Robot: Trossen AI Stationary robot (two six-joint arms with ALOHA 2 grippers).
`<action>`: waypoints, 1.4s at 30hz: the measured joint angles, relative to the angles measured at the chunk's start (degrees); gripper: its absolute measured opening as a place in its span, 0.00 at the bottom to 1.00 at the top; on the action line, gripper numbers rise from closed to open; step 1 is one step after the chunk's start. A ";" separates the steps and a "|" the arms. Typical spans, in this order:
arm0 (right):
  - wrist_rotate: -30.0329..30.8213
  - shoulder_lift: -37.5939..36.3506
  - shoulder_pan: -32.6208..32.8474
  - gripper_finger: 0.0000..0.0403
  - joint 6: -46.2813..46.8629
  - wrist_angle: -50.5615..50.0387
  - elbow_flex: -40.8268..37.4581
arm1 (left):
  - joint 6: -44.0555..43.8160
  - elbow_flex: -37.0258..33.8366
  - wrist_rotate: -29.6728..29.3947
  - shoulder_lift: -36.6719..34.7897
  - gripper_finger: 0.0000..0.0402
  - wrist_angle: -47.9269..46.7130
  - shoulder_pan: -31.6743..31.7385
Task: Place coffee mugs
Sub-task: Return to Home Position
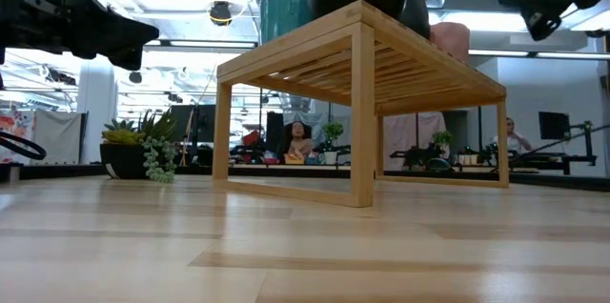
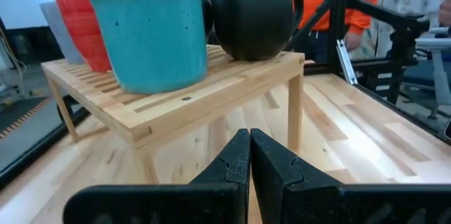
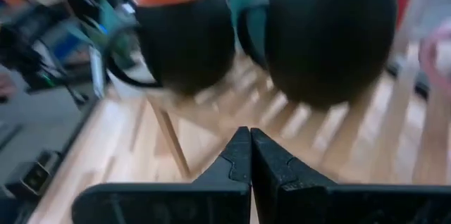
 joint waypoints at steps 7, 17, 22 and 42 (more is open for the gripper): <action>-12.58 -10.00 -10.37 0.05 -10.76 12.35 -9.17 | 4.34 -0.07 -0.32 0.00 0.00 -0.14 -0.02; -25.44 -18.39 -22.46 0.05 -10.01 14.62 -18.76 | 6.76 -0.11 -0.36 0.00 0.00 -0.19 -0.02; -28.64 -20.58 -23.68 0.05 -11.80 15.43 -22.10 | 6.98 -0.11 -0.36 0.00 0.00 -0.33 -0.02; -29.86 -20.17 -23.41 0.06 -16.87 17.12 -22.94 | 7.79 -0.15 -3.00 0.04 0.00 -2.38 -0.04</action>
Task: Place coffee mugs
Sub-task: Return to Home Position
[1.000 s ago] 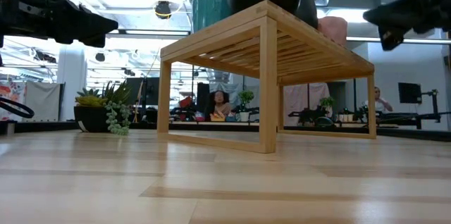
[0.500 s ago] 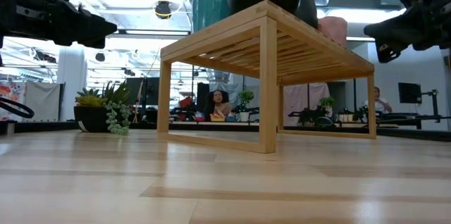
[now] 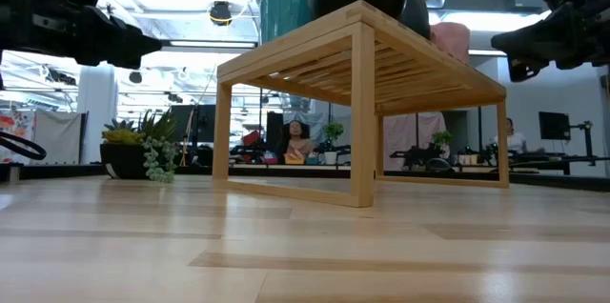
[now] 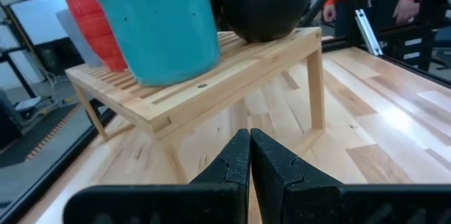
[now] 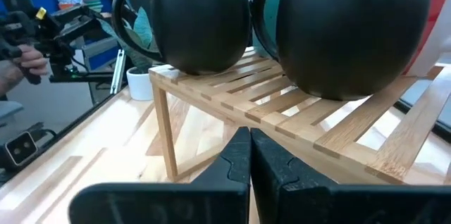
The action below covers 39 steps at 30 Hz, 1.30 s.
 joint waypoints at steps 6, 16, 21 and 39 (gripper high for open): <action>0.04 0.00 0.00 0.06 -1.56 -0.01 -0.02 | -2.42 0.00 -0.33 0.00 0.00 -2.31 0.00; 0.09 0.00 0.00 0.10 -1.54 0.39 -0.11 | -1.91 0.29 0.04 0.40 0.00 -11.43 0.02; 0.11 0.00 0.00 0.10 -1.54 0.44 -0.11 | -2.13 0.59 0.05 0.41 0.00 -12.63 0.00; 0.26 -0.98 0.02 0.11 -1.49 3.46 -1.38 | -2.02 0.05 -0.41 -11.42 0.00 -10.99 -0.11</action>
